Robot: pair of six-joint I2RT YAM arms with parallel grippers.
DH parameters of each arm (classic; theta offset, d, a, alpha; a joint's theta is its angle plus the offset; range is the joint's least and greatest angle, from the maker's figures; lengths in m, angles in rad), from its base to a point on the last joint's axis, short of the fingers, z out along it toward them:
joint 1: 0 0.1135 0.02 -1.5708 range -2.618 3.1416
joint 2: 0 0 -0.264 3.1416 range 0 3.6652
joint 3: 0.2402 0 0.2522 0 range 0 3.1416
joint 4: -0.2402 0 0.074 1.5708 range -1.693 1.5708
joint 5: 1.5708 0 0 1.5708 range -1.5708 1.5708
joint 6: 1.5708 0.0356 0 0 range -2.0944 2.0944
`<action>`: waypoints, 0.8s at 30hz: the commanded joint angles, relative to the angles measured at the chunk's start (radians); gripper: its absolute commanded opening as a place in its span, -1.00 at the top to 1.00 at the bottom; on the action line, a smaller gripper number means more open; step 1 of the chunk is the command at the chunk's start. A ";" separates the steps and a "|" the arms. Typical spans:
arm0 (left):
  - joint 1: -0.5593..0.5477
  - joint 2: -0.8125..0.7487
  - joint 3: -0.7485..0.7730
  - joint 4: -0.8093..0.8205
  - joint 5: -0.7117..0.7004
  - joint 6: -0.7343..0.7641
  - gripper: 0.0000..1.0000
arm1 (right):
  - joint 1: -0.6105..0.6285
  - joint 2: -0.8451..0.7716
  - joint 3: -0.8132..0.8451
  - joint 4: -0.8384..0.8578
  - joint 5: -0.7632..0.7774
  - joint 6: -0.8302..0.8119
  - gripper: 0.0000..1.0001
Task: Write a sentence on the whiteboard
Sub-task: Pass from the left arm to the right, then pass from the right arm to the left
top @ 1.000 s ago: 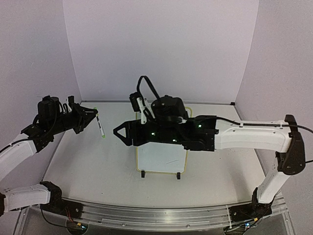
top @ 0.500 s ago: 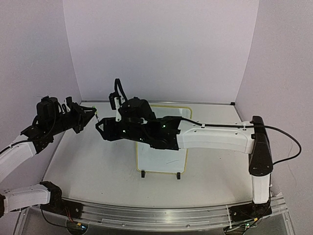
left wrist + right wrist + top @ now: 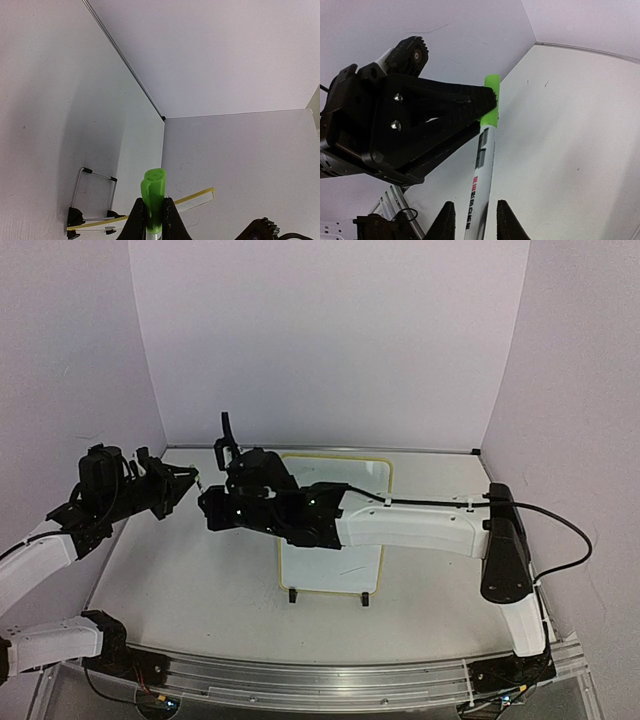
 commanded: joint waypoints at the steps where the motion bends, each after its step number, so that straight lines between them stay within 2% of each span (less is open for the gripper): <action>1: -0.003 -0.016 -0.001 0.049 0.005 -0.001 1.00 | 0.001 0.012 0.044 0.008 0.038 0.012 0.98; 3: -0.003 -0.011 0.016 0.029 0.025 0.045 0.78 | 0.001 -0.009 0.026 0.007 0.051 0.010 1.00; 4: -0.003 -0.007 0.034 0.002 0.036 0.080 0.54 | 0.001 -0.025 0.013 0.006 0.054 0.005 1.00; 5: -0.003 -0.003 0.056 -0.043 0.048 0.121 0.22 | 0.001 -0.045 -0.003 0.005 0.057 -0.004 1.00; 8: -0.003 0.007 0.136 -0.162 0.078 0.254 -0.47 | 0.001 -0.133 -0.075 0.003 0.061 -0.044 1.00; 9: -0.002 0.011 0.157 -0.195 0.090 0.299 -0.68 | 0.001 -0.161 -0.103 -0.007 0.060 -0.068 1.00; 10: -0.001 0.015 0.171 -0.216 0.108 0.334 -0.78 | 0.001 -0.200 -0.119 -0.027 0.050 -0.093 1.00; 13: -0.001 0.036 0.220 -0.260 0.201 0.468 -0.93 | -0.015 -0.270 -0.132 -0.167 0.003 -0.183 1.00; 18: -0.003 0.110 0.310 -0.360 0.431 0.705 -0.99 | -0.097 -0.387 -0.205 -0.310 -0.300 -0.266 1.00; 20: -0.003 0.149 0.335 -0.384 0.554 0.757 -0.99 | -0.120 -0.431 -0.237 -0.344 -0.419 -0.308 1.00; 24: -0.004 0.183 0.349 -0.363 0.735 0.779 -0.99 | -0.157 -0.480 -0.253 -0.465 -0.503 -0.384 1.00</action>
